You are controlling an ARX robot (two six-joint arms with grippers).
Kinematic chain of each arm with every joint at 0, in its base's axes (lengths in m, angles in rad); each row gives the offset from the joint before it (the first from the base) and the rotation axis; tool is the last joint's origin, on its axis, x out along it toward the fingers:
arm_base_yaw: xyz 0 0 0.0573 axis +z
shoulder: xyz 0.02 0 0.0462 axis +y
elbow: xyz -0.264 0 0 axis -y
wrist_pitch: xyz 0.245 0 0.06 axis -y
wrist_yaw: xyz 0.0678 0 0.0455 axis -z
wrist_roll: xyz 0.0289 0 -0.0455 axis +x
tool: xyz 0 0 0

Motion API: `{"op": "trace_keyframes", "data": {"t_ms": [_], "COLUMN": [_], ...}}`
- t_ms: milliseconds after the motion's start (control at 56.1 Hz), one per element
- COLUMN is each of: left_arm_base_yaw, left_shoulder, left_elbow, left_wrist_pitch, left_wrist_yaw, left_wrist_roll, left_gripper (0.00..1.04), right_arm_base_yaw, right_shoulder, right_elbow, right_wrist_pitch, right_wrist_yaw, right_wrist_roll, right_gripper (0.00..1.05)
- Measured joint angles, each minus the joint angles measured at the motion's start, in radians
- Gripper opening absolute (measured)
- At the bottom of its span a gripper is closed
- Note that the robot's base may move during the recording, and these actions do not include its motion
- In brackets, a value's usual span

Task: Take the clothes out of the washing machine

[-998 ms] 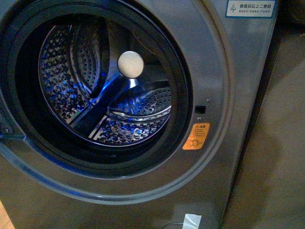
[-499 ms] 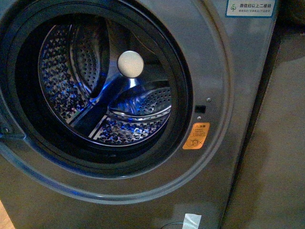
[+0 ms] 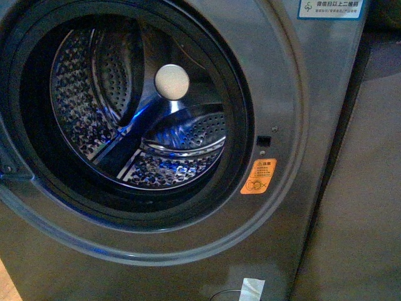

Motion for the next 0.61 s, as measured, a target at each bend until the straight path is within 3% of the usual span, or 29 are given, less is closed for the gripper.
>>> {"op": "trace_keyframes", "data": {"t_ms": [36,143,303,499,606], "left_arm_base_yaw": [0.000,0.002,0.002,0.002,0.002], "left_shoulder": [0.000,0.000,0.000,0.000,0.000], "left_elbow": [0.000,0.000,0.002,0.005,0.006], "left_wrist_pitch": [0.000,0.000,0.000,0.000,0.000], "left_wrist_yaw": [0.000,0.000,0.002,0.004,0.004], "left_wrist_roll": [0.000,0.000,-0.001,-0.002,-0.002], "left_gripper": [0.13,0.13,0.14,0.43,0.57], "right_arm_base_yaw": [0.003,0.013,0.006,-0.035,-0.072], "right_shoulder": [0.010,0.031,0.029,0.011,0.000], "right_elbow": [0.002,0.003,-0.016,-0.048,-0.050], "right_wrist_pitch": [0.016,0.070,0.145,0.236,0.262], "right_wrist_yaw": [0.019,0.069,0.100,0.132,0.145], "right_wrist_roll": [0.006,0.010,0.002,-0.019,-0.025], "right_gripper": [0.94,0.69,0.47,0.20,0.12]}}
